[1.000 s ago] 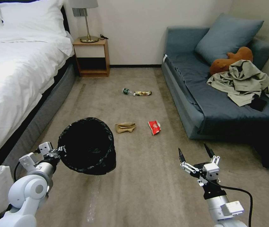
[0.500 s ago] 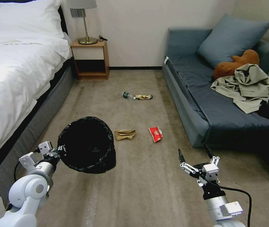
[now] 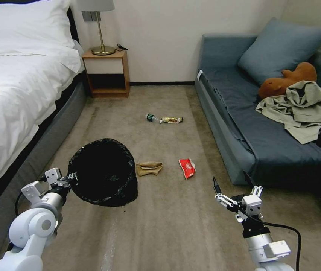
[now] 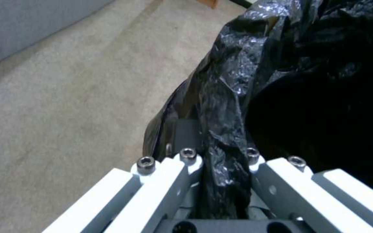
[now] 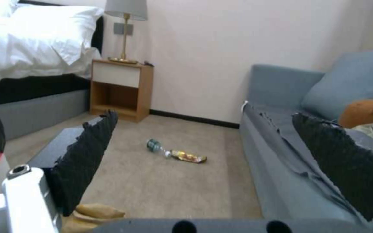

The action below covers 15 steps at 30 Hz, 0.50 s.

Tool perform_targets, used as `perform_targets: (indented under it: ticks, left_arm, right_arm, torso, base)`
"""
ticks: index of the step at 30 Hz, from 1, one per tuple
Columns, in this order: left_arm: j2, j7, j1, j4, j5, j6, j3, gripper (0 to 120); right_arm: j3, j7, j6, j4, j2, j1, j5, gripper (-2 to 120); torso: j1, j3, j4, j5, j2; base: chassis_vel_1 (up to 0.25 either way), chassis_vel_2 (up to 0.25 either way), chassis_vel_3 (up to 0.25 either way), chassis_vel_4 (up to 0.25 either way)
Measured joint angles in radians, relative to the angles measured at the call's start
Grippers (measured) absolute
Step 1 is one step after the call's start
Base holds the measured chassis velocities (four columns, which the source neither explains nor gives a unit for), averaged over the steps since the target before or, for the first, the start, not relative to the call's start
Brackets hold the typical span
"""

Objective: Pick up the trash bin, then pick up the garbage on the floor and place it into the trash bin.

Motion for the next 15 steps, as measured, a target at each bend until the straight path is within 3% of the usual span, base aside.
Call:
perform_targets:
  ticks: [15]
  left_arm:
    - [0.005,-0.001,-0.007,0.004,-0.004,-0.002,-0.003,3]
  right_arm:
    - [-0.001,-0.001,-0.001,-0.006,-0.004,0.001,0.000,100]
  torso:
    - [0.000,0.000,0.0000,0.0000,0.000]
  base:
    - [-0.106,0.097,0.098,-0.100]
